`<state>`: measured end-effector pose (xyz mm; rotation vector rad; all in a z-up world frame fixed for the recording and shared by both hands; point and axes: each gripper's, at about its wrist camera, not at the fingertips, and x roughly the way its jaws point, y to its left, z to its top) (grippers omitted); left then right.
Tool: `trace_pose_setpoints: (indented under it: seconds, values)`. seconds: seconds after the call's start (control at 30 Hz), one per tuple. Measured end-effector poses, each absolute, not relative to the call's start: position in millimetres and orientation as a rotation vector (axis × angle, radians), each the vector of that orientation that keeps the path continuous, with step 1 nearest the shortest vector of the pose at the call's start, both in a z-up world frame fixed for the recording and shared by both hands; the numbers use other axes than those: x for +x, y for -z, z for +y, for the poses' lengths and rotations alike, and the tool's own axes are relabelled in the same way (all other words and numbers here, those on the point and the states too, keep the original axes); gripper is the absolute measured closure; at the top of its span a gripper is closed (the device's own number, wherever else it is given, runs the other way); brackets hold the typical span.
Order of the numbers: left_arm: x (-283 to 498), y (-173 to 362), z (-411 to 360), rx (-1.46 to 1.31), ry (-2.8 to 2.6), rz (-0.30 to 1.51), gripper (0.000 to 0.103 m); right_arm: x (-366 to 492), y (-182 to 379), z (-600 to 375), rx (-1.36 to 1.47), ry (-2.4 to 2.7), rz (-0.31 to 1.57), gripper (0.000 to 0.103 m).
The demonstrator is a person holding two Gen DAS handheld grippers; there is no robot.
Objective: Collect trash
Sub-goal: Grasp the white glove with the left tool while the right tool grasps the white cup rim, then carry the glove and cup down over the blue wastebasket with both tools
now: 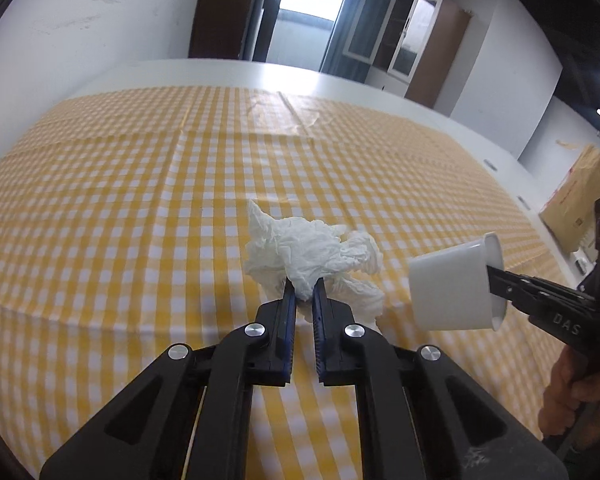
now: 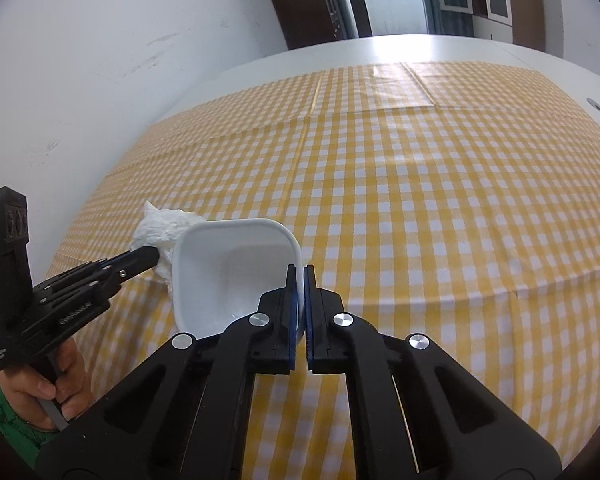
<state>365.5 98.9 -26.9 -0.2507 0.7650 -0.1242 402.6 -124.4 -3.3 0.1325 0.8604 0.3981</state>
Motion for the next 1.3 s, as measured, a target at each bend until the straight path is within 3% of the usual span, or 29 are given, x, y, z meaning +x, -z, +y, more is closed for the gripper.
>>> trace_pose_setpoints:
  seconds: [0.6, 1.3]
  values:
    - [185.8, -15.6, 71.0, -0.242, 0.194, 0.588, 0.096, 233.5, -19.1, -142.1, 0.082, -0.455, 0.72, 0.101]
    - [51.9, 27.4, 37.8, -0.219, 0.303, 0.601, 0.096, 77.7, 24.5, -168.4, 0.06, -0.528, 0.723, 0.101]
